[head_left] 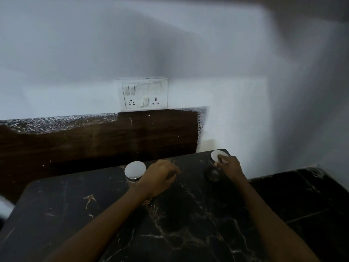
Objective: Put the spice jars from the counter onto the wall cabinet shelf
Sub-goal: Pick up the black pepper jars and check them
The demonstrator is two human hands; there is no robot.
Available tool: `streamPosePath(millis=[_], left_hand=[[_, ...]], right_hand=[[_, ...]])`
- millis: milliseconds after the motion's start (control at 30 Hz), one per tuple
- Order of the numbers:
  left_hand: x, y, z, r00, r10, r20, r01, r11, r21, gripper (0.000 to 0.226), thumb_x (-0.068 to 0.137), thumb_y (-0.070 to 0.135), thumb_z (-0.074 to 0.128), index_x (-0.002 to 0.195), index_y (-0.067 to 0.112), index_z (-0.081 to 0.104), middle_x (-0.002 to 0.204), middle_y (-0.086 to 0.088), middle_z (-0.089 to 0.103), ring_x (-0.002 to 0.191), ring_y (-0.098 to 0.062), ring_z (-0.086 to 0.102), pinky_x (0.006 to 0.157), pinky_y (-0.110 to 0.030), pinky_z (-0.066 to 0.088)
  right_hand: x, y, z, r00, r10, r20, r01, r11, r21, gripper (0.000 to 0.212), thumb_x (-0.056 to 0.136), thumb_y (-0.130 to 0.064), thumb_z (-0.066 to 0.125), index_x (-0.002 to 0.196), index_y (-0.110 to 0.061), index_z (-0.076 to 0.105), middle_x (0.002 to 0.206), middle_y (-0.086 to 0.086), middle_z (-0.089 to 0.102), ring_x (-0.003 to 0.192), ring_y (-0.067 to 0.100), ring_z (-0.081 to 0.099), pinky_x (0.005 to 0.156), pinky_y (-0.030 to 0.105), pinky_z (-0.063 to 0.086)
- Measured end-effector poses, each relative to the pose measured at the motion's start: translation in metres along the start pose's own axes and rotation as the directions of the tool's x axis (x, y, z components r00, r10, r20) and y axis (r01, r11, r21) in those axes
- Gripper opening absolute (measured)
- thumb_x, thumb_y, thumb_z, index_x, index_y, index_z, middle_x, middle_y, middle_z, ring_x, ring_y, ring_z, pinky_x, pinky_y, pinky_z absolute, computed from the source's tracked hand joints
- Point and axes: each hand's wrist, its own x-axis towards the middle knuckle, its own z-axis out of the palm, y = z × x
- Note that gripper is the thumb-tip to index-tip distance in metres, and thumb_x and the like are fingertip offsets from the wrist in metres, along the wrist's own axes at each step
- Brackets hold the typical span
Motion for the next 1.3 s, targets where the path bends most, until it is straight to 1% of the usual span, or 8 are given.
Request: streamPosePath(millis=[267, 533, 667, 767, 900, 1033, 1200, 1300], left_hand=[[-0.024, 0.018, 0.000, 0.992, -0.118, 0.036, 0.124, 0.952, -0.281, 0.043, 0.091, 0.014, 0.057, 0.132, 0.022, 0.048, 0.135, 0.000, 0.049, 0.121, -0.004, 0.042, 0.096, -0.011, 0.030], [-0.055, 0.054, -0.013, 0.961, -0.253, 0.110, 0.253, 0.652, -0.715, 0.083, 0.081, 0.045, 0.059, 0.147, 0.032, 0.010, 0.153, -0.005, 0.023, 0.134, -0.025, 0.033, 0.098, -0.031, 0.037], [-0.070, 0.075, -0.018, 0.984, -0.162, 0.072, 0.152, 0.557, -0.816, 0.076, 0.081, 0.038, 0.061, 0.139, 0.043, 0.011, 0.138, 0.014, 0.034, 0.114, 0.000, 0.046, 0.082, -0.011, 0.045], [-0.078, 0.085, -0.019, 0.987, -0.160, 0.019, 0.096, 0.491, -0.866, 0.065, 0.083, 0.031, 0.064, 0.121, 0.057, 0.018, 0.122, 0.026, 0.036, 0.107, 0.006, 0.050, 0.075, -0.008, 0.049], [-0.085, 0.081, -0.023, 0.978, -0.195, 0.072, 0.146, 0.402, -0.904, 0.078, 0.079, 0.045, 0.059, 0.141, 0.046, 0.011, 0.133, 0.013, 0.037, 0.121, -0.016, 0.049, 0.085, -0.030, 0.053], [-0.092, 0.079, -0.031, 0.977, -0.179, 0.113, 0.161, 0.287, -0.944, 0.067, 0.080, 0.053, 0.059, 0.137, 0.052, 0.023, 0.132, 0.009, 0.048, 0.110, -0.020, 0.063, 0.083, -0.031, 0.056], [-0.094, 0.080, -0.031, 0.980, -0.144, 0.141, 0.171, 0.230, -0.958, 0.071, 0.078, 0.056, 0.059, 0.139, 0.047, 0.025, 0.132, -0.001, 0.052, 0.107, -0.024, 0.065, 0.084, -0.036, 0.055], [-0.094, 0.083, -0.033, 0.975, -0.180, 0.130, 0.168, 0.217, -0.962, 0.073, 0.075, 0.055, 0.061, 0.136, 0.052, 0.023, 0.133, 0.005, 0.047, 0.109, -0.025, 0.063, 0.081, -0.038, 0.057]], right_hand=[[-0.070, -0.040, -0.016, 0.989, -0.087, 0.119, 0.034, 0.919, 0.393, 0.042, 0.085, -0.019, 0.065, 0.125, -0.006, 0.058, 0.120, 0.015, 0.062, 0.103, 0.028, 0.061, 0.077, 0.036, 0.057], [-0.129, -0.104, -0.035, 0.967, -0.250, 0.051, 0.189, 0.836, 0.515, 0.021, 0.083, -0.033, 0.065, 0.102, -0.025, 0.071, 0.087, -0.007, 0.072, 0.071, 0.001, 0.069, 0.054, 0.017, 0.054], [-0.151, -0.128, -0.033, 0.955, -0.295, 0.031, 0.235, 0.816, 0.528, 0.028, 0.085, -0.038, 0.063, 0.101, -0.019, 0.073, 0.081, -0.003, 0.071, 0.064, 0.003, 0.066, 0.049, 0.015, 0.048], [-0.165, -0.139, -0.027, 0.951, -0.306, -0.045, 0.286, 0.816, 0.503, 0.028, 0.087, -0.043, 0.058, 0.092, -0.018, 0.072, 0.084, 0.000, 0.070, 0.071, 0.010, 0.065, 0.055, 0.020, 0.050], [-0.175, -0.143, -0.026, 0.961, -0.265, -0.082, 0.263, 0.777, 0.573, 0.030, 0.095, -0.041, 0.043, 0.087, -0.023, 0.066, 0.081, -0.003, 0.067, 0.066, 0.005, 0.062, 0.055, 0.018, 0.051], [-0.180, -0.139, -0.029, 0.955, -0.296, -0.005, 0.218, 0.691, 0.690, 0.026, 0.097, -0.034, 0.043, 0.101, -0.026, 0.067, 0.098, -0.005, 0.071, 0.091, 0.014, 0.067, 0.068, 0.024, 0.056], [-0.187, -0.142, -0.025, 0.929, -0.343, 0.137, 0.069, 0.525, 0.848, 0.048, 0.091, -0.034, 0.046, 0.128, -0.005, 0.052, 0.127, 0.021, 0.058, 0.116, 0.035, 0.056, 0.099, 0.049, 0.045], [-0.192, -0.144, -0.024, 0.931, -0.352, 0.095, 0.099, 0.495, 0.863, 0.053, 0.082, -0.039, 0.053, 0.123, -0.005, 0.055, 0.121, 0.018, 0.061, 0.110, 0.033, 0.058, 0.092, 0.044, 0.049]])
